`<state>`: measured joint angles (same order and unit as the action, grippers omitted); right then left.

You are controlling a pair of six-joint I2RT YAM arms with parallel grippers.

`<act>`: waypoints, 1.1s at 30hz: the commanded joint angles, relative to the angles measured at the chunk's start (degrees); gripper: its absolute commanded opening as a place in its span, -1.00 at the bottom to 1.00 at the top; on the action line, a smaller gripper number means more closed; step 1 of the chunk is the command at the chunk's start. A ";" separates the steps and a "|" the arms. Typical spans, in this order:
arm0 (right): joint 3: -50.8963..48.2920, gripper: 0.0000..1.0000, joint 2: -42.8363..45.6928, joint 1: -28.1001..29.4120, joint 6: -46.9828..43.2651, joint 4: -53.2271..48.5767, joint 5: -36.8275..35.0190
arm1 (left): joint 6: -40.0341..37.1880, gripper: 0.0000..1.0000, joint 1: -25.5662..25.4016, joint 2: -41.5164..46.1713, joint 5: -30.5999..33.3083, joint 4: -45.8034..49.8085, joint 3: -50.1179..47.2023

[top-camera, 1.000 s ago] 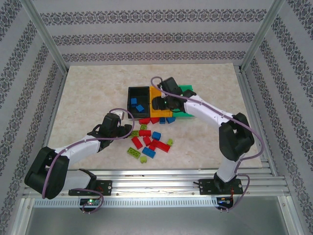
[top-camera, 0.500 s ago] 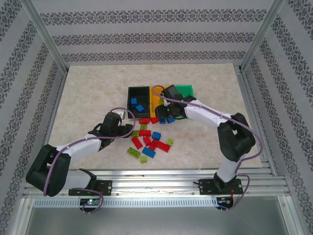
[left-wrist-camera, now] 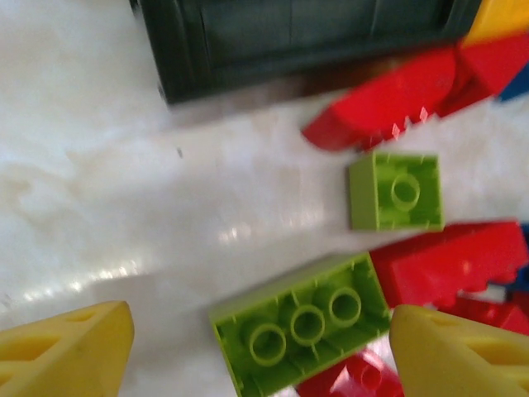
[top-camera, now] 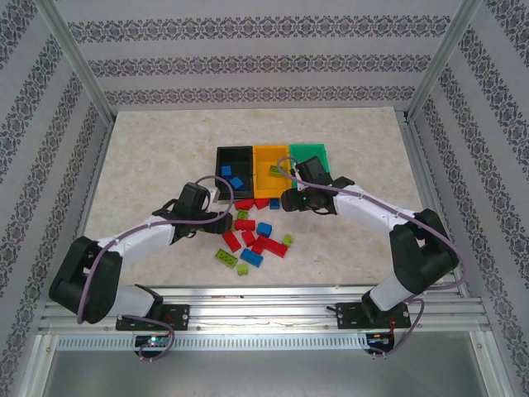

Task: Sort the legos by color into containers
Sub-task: Pick up the lego from the center of the table.

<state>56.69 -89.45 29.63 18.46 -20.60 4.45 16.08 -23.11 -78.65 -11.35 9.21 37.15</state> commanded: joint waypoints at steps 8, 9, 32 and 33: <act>-6.95 0.16 2.61 0.56 -1.17 8.94 1.86 | 4.13 0.64 0.34 -5.16 -1.91 14.40 7.35; -7.51 0.16 2.74 0.60 -1.08 9.43 2.08 | 4.74 0.64 0.35 -5.70 -1.65 14.74 7.88; -13.80 0.18 4.26 -1.68 1.31 17.04 6.09 | 10.77 -0.01 -4.49 -14.79 5.02 19.05 15.56; -13.80 0.18 4.16 -1.63 1.32 17.08 6.12 | 10.99 -0.01 -4.53 -13.68 5.15 19.01 15.38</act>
<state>43.72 -86.04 28.60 19.29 -4.64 9.58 25.41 -27.05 -94.89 -8.88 26.35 54.22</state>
